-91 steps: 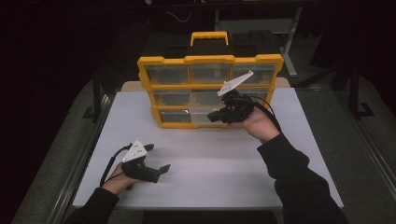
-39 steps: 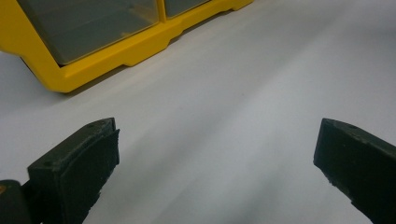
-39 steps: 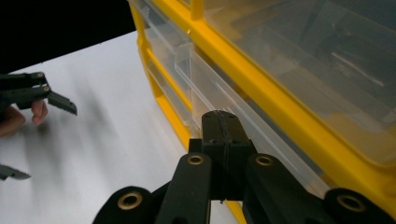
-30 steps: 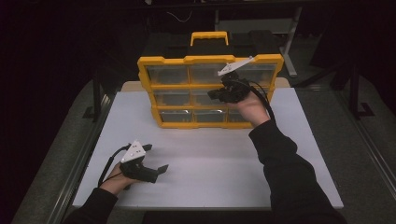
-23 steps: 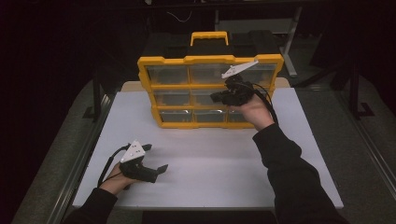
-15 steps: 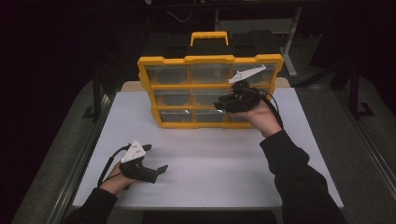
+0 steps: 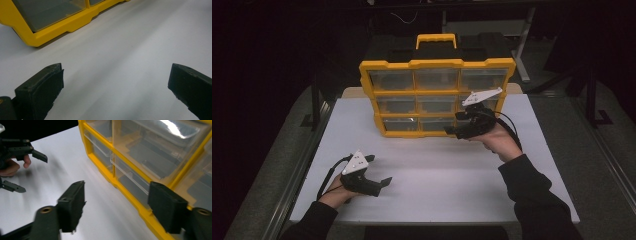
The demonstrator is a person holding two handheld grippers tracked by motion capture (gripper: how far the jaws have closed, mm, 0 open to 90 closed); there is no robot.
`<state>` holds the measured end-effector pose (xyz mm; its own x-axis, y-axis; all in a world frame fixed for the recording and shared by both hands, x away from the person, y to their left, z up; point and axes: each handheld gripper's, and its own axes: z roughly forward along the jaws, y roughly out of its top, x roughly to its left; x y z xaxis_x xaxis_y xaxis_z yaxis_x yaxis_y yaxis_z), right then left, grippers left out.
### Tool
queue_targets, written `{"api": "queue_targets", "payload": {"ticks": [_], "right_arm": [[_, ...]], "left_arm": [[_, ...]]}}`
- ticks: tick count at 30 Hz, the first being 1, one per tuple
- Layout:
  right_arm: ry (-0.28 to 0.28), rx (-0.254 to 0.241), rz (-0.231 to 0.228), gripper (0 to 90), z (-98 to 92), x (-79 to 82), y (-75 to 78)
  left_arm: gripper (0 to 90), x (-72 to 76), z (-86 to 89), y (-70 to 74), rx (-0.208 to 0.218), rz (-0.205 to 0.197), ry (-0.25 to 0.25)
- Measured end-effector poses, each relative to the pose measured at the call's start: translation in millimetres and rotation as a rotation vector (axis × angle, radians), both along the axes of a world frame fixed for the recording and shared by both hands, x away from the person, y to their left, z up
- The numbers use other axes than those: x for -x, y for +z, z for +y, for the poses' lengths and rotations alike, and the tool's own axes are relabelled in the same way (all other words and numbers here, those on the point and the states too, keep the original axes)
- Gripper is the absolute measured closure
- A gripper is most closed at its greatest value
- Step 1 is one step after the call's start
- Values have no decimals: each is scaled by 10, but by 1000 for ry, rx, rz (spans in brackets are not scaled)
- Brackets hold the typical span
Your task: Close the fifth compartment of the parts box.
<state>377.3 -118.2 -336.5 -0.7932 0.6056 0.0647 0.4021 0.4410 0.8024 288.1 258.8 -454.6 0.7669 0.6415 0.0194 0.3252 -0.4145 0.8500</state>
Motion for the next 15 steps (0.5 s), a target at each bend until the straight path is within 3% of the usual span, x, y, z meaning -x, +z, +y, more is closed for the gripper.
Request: {"api": "queue_targets", "payload": {"ticks": [6, 15], "right_arm": [[-20, -2, -15, 152, -51, 107, -140], [-48, -12, -37, 74, -151, 238, -334]], "left_arm": [[0, 6, 0, -2, -1, -1, 0], [0, 14, -5, -1, -4, 1, -6]]}}
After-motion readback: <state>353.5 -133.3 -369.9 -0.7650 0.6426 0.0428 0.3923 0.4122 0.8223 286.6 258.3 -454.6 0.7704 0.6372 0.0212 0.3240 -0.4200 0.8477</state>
